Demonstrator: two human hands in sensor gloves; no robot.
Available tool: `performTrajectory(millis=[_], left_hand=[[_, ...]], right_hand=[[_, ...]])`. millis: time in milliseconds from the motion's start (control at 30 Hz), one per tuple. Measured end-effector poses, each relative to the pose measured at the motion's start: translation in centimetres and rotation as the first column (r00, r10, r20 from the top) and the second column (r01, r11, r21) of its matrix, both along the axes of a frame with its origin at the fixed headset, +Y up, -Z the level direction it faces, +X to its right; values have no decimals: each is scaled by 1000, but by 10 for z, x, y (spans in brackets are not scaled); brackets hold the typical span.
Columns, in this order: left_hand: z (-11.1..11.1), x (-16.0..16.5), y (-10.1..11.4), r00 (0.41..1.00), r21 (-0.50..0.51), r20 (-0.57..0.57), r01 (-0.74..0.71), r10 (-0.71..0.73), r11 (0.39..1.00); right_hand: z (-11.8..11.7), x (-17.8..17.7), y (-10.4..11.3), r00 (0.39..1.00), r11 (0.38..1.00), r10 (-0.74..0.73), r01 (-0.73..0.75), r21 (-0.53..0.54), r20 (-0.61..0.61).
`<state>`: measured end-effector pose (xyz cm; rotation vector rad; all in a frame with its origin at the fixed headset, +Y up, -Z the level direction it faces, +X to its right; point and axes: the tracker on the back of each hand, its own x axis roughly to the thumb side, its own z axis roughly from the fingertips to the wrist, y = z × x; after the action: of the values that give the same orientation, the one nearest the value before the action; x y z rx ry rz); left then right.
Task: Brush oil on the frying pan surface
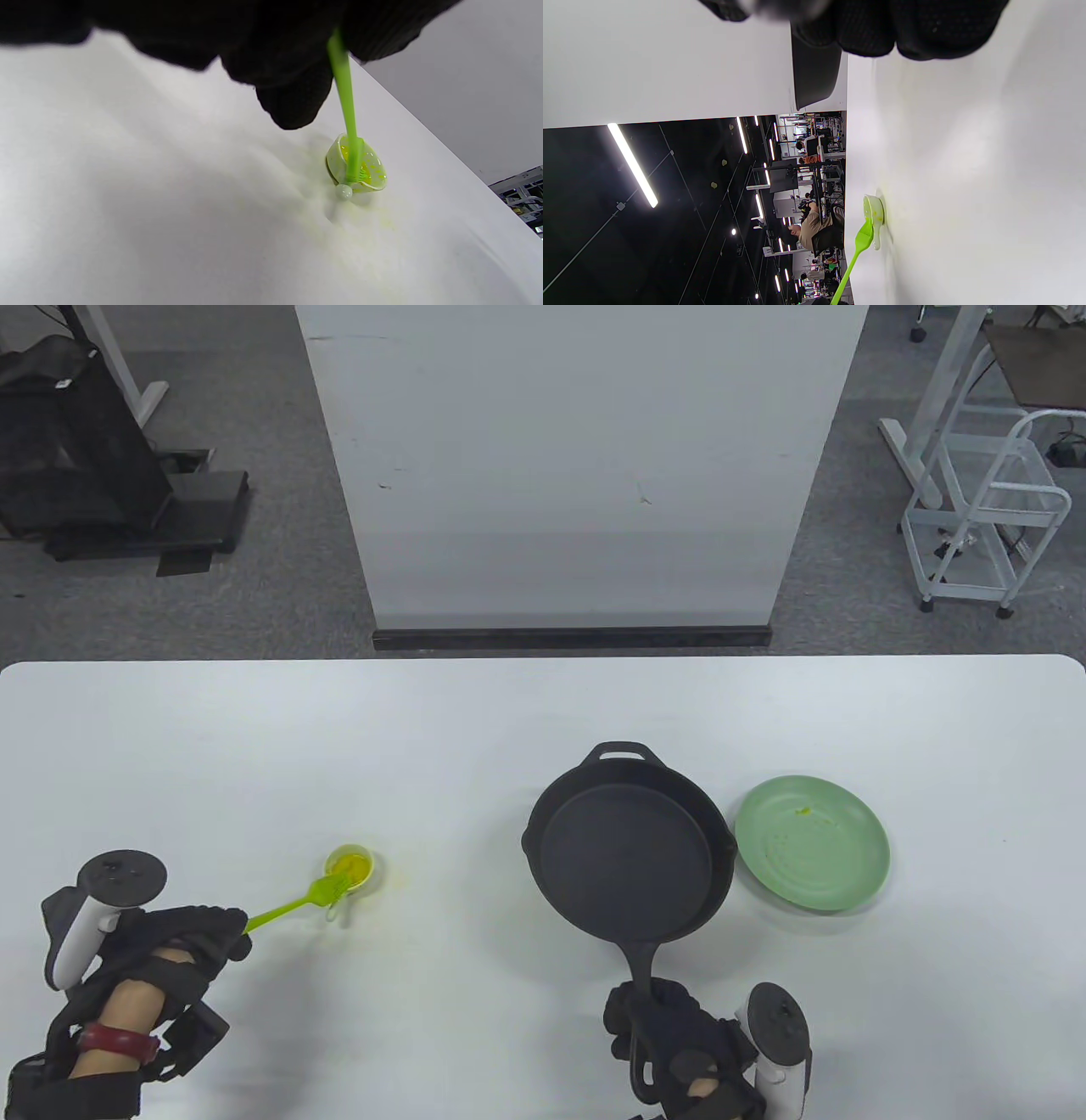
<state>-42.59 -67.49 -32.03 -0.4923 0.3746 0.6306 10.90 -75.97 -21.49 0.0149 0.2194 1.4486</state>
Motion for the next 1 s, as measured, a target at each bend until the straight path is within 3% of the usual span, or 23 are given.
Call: performTrajectory(millis=[567,800,1000], left_hand=[[3,-4,3,1000,-4,-20,6,-6,1000],[4,-7,18,997,64,-10,-75,76,995],[-1,16,42,989,118,58,-140,133,983]], right_hand=[[0,0,0,1000,1000,1,-1,8,1],[0,0,0,1000,1000,4,-4,14,0],[1,0,0,1000,1000,5,-5,14,-3]])
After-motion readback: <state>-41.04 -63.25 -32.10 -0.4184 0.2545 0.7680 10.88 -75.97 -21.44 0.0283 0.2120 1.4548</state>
